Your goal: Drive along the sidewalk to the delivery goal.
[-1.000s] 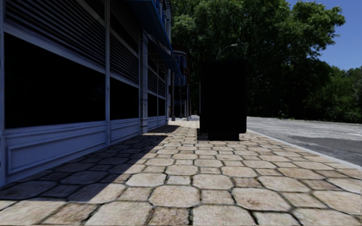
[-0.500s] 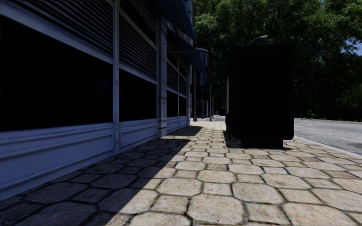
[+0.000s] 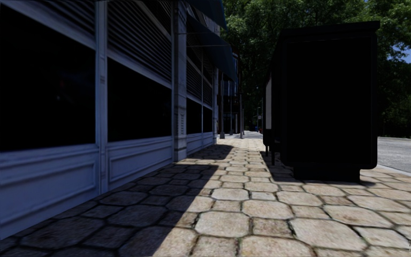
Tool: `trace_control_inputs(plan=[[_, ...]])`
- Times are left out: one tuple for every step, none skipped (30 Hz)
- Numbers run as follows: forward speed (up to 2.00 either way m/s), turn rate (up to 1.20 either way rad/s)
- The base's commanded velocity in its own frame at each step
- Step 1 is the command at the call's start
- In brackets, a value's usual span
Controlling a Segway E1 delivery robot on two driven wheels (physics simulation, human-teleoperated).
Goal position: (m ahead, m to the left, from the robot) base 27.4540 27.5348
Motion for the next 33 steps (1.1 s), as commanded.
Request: trace_control_inputs(plan=[[2.00,0.00],[2.00,0.00],[2.00,0.00],[2.00,0.00],[2.00,0.00],[2.00,0.00],[2.00,0.00],[2.00,0.00],[2.00,0.00],[2.00,0.00],[2.00,0.00],[2.00,0.00],[2.00,0.00],[2.00,0.00],[2.00,0.00],[2.00,0.00],[2.00,0.00],[2.00,0.00],[2.00,-0.03],[2.00,-0.10],[2.00,-0.15],[2.00,-0.15],[2.00,-0.17],[2.00,-0.22],[2.00,-0.24],[2.00,-0.27],[2.00,-0.28],[2.00,-0.29],[2.00,-0.29],[2.00,-0.29],[2.00,-0.29],[2.00,-0.29],[2.00,-0.29]])
